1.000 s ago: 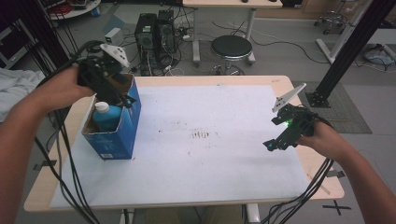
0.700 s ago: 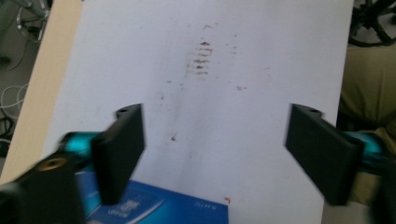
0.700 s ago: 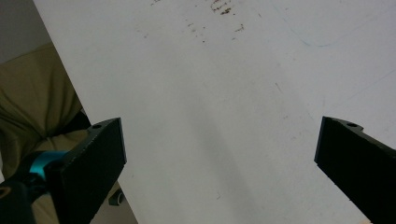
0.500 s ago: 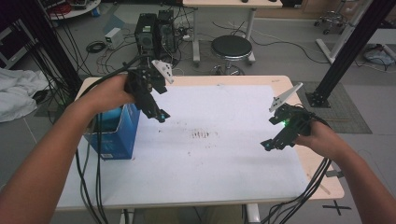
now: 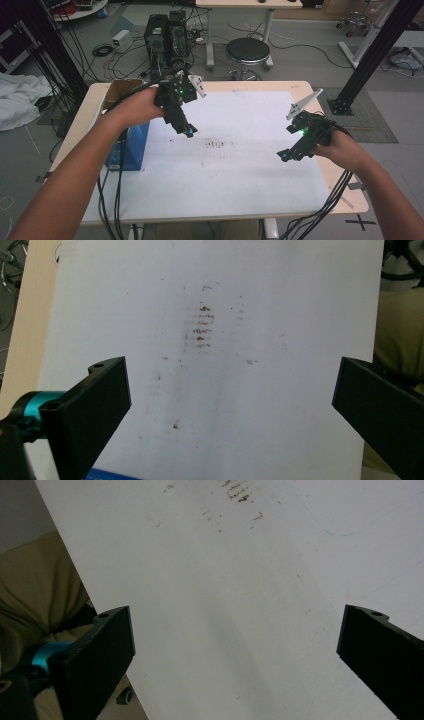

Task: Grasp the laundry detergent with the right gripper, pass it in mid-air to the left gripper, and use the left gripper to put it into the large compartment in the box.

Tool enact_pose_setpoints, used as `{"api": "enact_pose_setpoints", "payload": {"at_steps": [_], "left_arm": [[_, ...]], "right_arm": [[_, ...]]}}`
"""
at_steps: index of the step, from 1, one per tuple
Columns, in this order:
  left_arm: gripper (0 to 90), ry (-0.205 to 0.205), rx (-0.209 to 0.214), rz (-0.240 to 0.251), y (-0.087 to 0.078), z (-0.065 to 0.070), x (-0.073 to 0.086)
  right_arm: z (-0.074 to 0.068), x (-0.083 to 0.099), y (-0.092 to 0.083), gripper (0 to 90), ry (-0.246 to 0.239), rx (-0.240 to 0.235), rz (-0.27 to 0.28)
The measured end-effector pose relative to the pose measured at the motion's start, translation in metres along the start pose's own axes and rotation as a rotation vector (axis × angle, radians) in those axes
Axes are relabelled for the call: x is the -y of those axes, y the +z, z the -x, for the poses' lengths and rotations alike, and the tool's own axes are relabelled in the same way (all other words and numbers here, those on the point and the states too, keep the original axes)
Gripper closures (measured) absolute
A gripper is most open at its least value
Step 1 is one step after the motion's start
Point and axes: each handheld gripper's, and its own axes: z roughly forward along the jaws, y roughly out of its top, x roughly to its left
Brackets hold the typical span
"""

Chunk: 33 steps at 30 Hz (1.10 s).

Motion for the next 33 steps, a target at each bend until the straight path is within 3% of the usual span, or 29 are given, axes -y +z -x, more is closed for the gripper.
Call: {"api": "enact_pose_setpoints", "payload": {"at_steps": [2, 4, 13, 16, 18, 25, 33], "left_arm": [[2.2, -0.014, -0.022, 0.016, 0.003, 0.001, -0.002], [2.2, -0.045, -0.014, 0.01, 0.007, 0.002, -0.004], [2.3, 0.0, 0.043, 0.024, 0.02, 0.009, -0.017], [2.3, -0.004, 0.039, 0.041, 0.022, 0.009, -0.021], [2.3, -0.004, 0.061, 0.039, 0.023, 0.009, -0.022], [2.3, 0.023, 0.042, 0.004, 0.026, 0.008, -0.02], [2.3, 0.034, 0.046, 0.015, 0.025, 0.008, -0.017]], "right_arm": [[-0.001, -0.002, 0.001, 1.0, 0.001, 0.002, -0.003], [-0.001, -0.003, 0.001, 1.1, 0.002, 0.001, -0.004], [0.0, -0.006, 0.003, 1.1, -0.002, -0.001, -0.001], [0.0, -0.006, 0.003, 1.0, -0.004, -0.002, 0.001], [0.001, -0.006, 0.003, 1.1, -0.004, -0.002, -0.002], [0.003, -0.009, 0.007, 1.1, -0.011, -0.01, -0.005], [0.002, -0.011, 0.009, 1.0, -0.016, -0.012, -0.012]]}}
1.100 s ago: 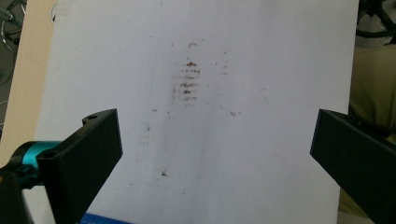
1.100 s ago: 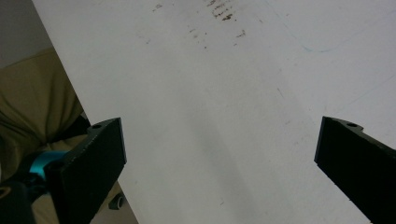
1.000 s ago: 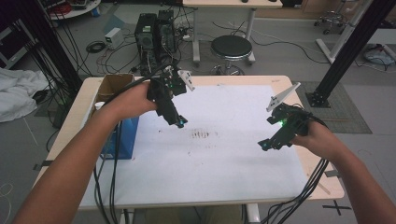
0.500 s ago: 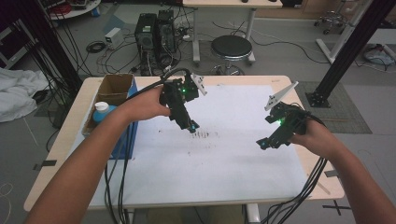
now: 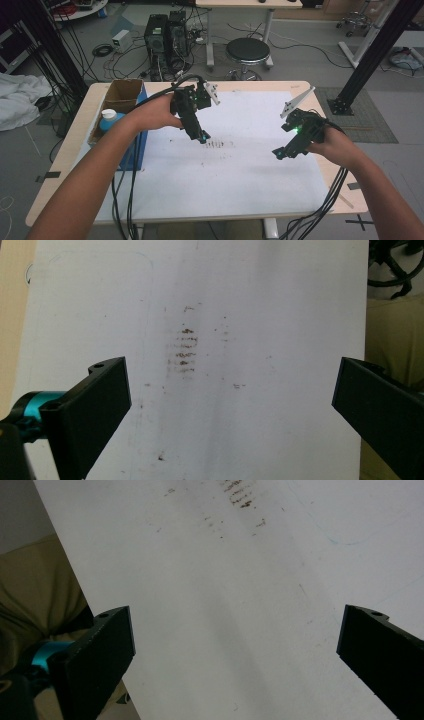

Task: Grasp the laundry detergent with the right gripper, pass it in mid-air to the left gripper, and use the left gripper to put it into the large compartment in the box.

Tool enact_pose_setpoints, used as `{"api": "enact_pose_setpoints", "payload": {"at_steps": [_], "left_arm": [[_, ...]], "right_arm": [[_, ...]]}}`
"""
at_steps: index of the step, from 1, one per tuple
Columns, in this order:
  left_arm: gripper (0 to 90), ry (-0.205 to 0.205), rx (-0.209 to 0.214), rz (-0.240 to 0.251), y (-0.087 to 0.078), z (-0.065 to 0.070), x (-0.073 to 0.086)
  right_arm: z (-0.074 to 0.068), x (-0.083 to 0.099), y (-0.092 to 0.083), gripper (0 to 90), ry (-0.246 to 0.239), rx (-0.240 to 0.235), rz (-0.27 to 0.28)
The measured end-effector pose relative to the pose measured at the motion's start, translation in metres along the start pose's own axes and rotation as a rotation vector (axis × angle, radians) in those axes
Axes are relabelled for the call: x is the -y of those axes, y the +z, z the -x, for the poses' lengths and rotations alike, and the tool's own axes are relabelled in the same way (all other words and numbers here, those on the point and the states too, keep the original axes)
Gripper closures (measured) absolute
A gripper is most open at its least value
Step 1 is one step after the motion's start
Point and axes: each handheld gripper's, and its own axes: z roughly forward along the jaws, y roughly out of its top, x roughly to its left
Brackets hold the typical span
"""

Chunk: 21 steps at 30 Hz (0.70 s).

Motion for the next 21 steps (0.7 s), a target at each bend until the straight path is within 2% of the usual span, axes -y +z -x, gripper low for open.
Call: {"api": "enact_pose_setpoints", "payload": {"at_steps": [13, 21], "left_arm": [[2.3, 0.017, -0.005, -0.026, 0.0016, 0.0016, 0.0016], [2.3, 0.007, -0.013, -0.029, 0.0018, 0.0026, 0.0064]], "right_arm": [[-0.0018, -0.0011, 0.0006, 1.0, -0.003, 0.002, -0.002], [-0.0037, -0.0018, 0.0013, 1.0, -0.009, 0.004, -0.006]]}}
